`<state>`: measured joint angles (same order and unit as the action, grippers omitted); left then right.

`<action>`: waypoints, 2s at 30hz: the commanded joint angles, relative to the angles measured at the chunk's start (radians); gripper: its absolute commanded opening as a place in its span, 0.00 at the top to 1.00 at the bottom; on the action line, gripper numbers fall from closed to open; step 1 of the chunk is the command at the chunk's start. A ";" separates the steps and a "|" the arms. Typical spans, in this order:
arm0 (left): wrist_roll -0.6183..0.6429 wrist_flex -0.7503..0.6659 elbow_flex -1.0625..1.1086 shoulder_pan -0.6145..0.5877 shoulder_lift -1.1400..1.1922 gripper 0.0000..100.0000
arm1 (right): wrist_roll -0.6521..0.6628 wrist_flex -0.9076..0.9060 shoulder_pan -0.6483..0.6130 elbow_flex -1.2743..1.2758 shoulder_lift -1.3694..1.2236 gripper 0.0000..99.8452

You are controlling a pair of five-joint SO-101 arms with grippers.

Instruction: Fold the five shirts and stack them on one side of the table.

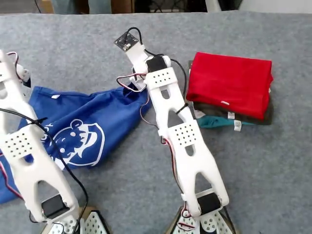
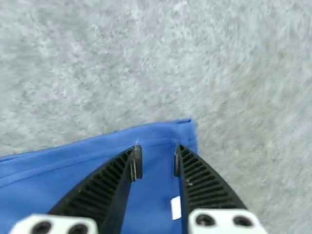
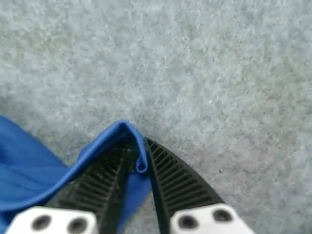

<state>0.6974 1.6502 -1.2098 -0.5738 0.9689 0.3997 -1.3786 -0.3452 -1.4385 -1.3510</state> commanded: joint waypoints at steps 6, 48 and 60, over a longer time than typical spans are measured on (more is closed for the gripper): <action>0.029 -0.060 -0.191 0.035 0.144 0.84 | -0.005 -0.005 -0.002 -0.035 0.002 0.99; 0.017 -0.152 -0.203 0.056 0.299 0.97 | -0.002 0.000 -0.002 -0.035 0.002 0.99; -0.192 0.054 -0.452 0.031 0.232 0.97 | -0.014 -0.176 -0.025 -0.248 0.087 0.99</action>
<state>0.5762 1.6441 -1.5259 -0.5247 1.2743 0.3997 -1.4768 -0.3452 -1.5735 -1.3541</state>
